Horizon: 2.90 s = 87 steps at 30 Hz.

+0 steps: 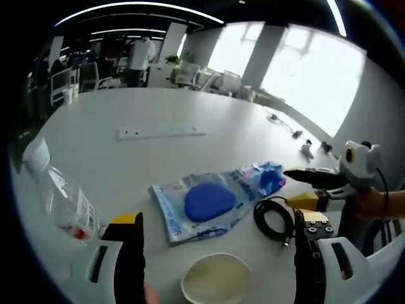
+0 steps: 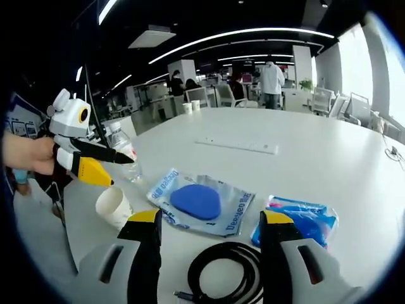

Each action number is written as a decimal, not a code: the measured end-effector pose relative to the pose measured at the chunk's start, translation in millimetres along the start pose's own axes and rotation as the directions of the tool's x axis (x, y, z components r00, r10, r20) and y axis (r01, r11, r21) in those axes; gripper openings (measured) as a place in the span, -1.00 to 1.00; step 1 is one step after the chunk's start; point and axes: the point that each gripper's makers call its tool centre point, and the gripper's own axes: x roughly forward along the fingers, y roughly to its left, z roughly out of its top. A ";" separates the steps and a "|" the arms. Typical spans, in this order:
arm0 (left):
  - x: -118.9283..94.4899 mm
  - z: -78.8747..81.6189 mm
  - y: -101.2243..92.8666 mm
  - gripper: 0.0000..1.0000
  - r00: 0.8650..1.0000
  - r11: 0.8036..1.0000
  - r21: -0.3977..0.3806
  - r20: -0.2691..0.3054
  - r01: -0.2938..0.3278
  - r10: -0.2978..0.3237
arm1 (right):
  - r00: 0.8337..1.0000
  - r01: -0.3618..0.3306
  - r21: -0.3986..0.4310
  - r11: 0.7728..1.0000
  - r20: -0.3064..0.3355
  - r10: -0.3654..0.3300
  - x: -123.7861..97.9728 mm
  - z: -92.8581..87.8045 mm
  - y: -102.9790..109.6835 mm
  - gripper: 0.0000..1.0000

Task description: Arrange the tabletop items into an orderly group along one side of the table until the central work area is clear of visible clutter.

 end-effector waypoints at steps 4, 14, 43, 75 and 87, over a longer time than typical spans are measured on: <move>-2.4 -0.2 -1.5 0.93 1.000 1.000 0.008 -0.001 0.004 -0.004 | 1.000 0.004 0.018 1.000 0.004 -0.004 -0.3 -0.1 0.1 0.20; -8.6 -5.8 -3.3 0.93 1.000 0.999 0.050 -0.018 0.009 -0.008 | 1.000 0.008 0.037 0.999 0.003 -0.008 -0.1 -1.1 2.8 0.19; -22.0 -56.6 -2.4 0.91 0.998 0.999 0.027 -0.057 -0.031 0.032 | 0.999 -0.008 0.097 0.995 -0.041 0.012 -0.4 -23.0 16.2 0.15; -19.9 -92.0 14.3 0.52 0.993 0.999 0.006 -0.109 -0.047 0.047 | 0.949 -0.253 -0.032 0.967 -0.201 0.242 40.2 -41.7 96.8 -0.26; -17.7 -94.2 20.2 0.40 0.994 0.999 0.049 -0.111 -0.021 0.026 | 0.911 -0.361 -0.181 0.915 -0.278 0.305 55.5 -43.3 110.5 -0.30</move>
